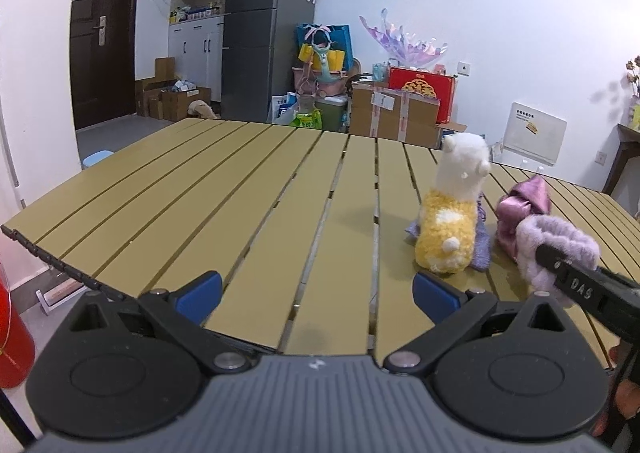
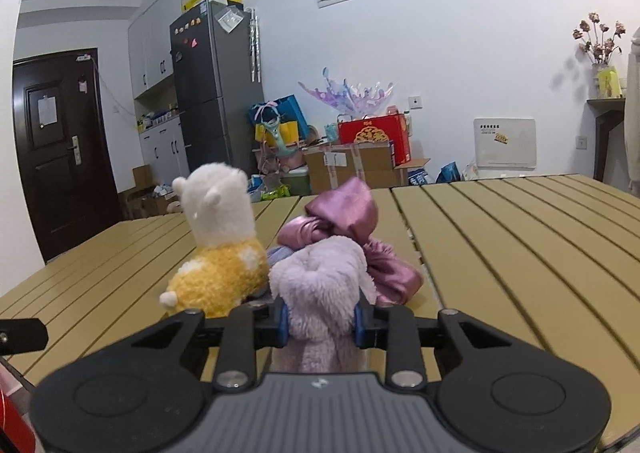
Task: Collect trash
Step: 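Grasp the yellow-and-white plush alpaca with the left tool while right holds the headband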
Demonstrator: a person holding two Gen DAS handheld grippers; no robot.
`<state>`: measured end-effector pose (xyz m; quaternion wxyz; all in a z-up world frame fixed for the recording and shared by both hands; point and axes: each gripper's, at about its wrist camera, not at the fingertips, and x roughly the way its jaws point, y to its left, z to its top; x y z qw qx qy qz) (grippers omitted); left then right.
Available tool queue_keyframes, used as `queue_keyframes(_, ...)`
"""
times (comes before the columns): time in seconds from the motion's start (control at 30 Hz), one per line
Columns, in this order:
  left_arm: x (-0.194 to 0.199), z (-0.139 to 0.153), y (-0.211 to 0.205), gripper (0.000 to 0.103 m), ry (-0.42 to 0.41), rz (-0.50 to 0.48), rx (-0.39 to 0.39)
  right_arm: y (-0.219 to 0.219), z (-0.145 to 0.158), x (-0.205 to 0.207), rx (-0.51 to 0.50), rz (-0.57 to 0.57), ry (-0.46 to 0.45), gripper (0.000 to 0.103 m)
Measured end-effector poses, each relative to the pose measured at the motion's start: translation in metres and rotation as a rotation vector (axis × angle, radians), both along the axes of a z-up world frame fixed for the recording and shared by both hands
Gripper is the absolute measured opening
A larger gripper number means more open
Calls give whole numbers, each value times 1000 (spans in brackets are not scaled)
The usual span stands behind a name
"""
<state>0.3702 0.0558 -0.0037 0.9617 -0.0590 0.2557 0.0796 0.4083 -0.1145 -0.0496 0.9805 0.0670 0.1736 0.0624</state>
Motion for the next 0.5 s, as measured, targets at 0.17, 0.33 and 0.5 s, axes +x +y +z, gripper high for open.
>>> queue_keyframes(0.17,8,1,-17,103,2,-18,16,-19,9,-3,27,-31,-22,27)
queue_keyframes(0.33,24,5,-37,103,13,-40,18,-43,13,-6,69,-66,-32,27)
queue_keyframes(0.5,50,7,-61,103,34,-73,68,-67,16,-8,95,-113,-41,27)
